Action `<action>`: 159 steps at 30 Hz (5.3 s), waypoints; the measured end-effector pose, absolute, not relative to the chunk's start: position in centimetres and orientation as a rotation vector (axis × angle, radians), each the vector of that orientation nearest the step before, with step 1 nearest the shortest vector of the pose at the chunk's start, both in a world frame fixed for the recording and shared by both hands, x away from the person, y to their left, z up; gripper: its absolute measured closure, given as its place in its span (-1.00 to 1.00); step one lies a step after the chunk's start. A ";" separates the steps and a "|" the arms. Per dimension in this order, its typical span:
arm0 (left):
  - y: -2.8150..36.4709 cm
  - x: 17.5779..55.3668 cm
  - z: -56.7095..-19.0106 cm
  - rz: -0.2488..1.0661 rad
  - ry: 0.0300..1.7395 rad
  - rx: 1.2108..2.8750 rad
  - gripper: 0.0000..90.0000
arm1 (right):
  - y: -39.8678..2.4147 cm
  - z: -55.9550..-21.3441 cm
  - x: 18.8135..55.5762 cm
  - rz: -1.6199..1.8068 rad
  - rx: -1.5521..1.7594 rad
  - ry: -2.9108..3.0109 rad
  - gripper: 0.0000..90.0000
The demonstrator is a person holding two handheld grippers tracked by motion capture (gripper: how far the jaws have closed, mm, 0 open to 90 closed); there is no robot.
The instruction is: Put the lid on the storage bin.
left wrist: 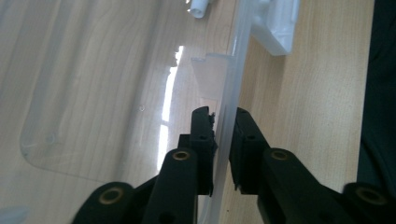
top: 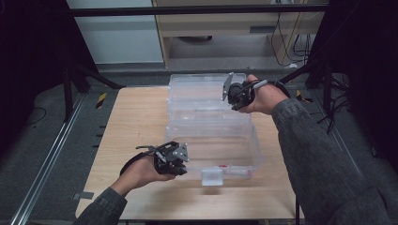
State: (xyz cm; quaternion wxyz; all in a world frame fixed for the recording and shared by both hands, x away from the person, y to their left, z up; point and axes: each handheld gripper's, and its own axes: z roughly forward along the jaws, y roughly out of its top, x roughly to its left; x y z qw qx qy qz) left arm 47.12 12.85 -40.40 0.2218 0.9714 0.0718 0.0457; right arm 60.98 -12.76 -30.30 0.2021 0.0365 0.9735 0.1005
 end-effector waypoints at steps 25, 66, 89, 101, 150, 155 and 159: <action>12.8 47.5 -40.6 0.174 0.268 2.648 0.79 | -12.4 -29.2 59.7 0.329 0.094 2.730 0.91; 12.9 47.2 -41.0 0.220 0.300 2.642 0.74 | -13.3 -30.3 49.9 0.388 -0.025 2.695 0.90; 12.0 46.6 -41.4 0.255 0.341 2.609 0.76 | -13.9 -31.1 50.0 0.361 -0.037 2.721 0.89; 12.0 46.7 -41.3 0.284 0.297 2.619 0.74 | -13.8 -31.3 49.7 0.356 -0.037 2.722 0.87; 19.8 54.0 -27.6 0.413 0.744 2.074 1.00 | -14.3 -31.8 49.1 0.409 -0.020 2.703 0.84; 20.3 54.5 -27.8 0.394 0.767 2.052 1.00 | -14.2 -31.9 49.0 0.415 -0.022 2.703 0.84; 20.4 54.5 -27.8 0.397 0.770 2.050 1.00 | -14.1 -31.9 48.8 0.418 -0.028 2.707 0.84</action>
